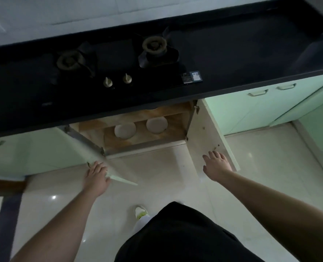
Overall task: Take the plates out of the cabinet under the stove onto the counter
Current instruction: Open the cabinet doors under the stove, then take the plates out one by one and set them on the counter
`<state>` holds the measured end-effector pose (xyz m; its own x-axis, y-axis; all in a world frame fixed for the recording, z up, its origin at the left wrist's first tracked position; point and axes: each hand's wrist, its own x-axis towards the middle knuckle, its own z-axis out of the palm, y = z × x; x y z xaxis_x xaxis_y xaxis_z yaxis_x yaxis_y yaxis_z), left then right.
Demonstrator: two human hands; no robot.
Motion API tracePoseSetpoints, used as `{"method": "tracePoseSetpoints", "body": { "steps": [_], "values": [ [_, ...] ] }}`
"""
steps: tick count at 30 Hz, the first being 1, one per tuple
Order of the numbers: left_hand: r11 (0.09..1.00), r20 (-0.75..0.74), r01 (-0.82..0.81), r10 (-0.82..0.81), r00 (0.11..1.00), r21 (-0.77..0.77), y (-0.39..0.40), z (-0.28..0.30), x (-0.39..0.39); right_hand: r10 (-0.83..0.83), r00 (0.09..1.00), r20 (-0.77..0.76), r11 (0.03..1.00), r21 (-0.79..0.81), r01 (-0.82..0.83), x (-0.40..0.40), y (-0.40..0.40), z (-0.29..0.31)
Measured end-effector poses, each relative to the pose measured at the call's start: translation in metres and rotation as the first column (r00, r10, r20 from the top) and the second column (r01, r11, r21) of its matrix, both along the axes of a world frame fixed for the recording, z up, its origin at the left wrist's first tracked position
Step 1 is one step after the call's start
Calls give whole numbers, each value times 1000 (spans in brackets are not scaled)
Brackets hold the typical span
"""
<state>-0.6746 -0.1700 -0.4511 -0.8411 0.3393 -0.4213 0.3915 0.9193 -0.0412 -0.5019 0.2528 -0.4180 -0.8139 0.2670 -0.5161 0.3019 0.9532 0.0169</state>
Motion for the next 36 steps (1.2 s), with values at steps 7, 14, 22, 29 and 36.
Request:
{"method": "tracePoseSetpoints", "body": {
  "steps": [7, 14, 22, 29, 36],
  "values": [
    [994, 1, -76, 76, 997, 79, -56, 12, 16, 132, 988, -81, 990, -44, -136, -42, -60, 9],
    [994, 34, -52, 56, 998, -96, -126, 24, 44, 228, 971, -68, 973, -18, -230, -76, -149, 18],
    [993, 30, -99, 101, 994, -58, -195, 25, 48, 288, 953, -90, 956, -40, -292, -96, -247, 27],
    [982, -53, -162, 157, 986, -98, -233, 19, 55, 276, 954, -118, 960, -19, -280, -97, -288, 36],
    [989, -74, -149, 147, 986, -17, -242, 22, 42, 251, 957, -146, 967, -9, -255, -98, -306, 49]
  ]
}}
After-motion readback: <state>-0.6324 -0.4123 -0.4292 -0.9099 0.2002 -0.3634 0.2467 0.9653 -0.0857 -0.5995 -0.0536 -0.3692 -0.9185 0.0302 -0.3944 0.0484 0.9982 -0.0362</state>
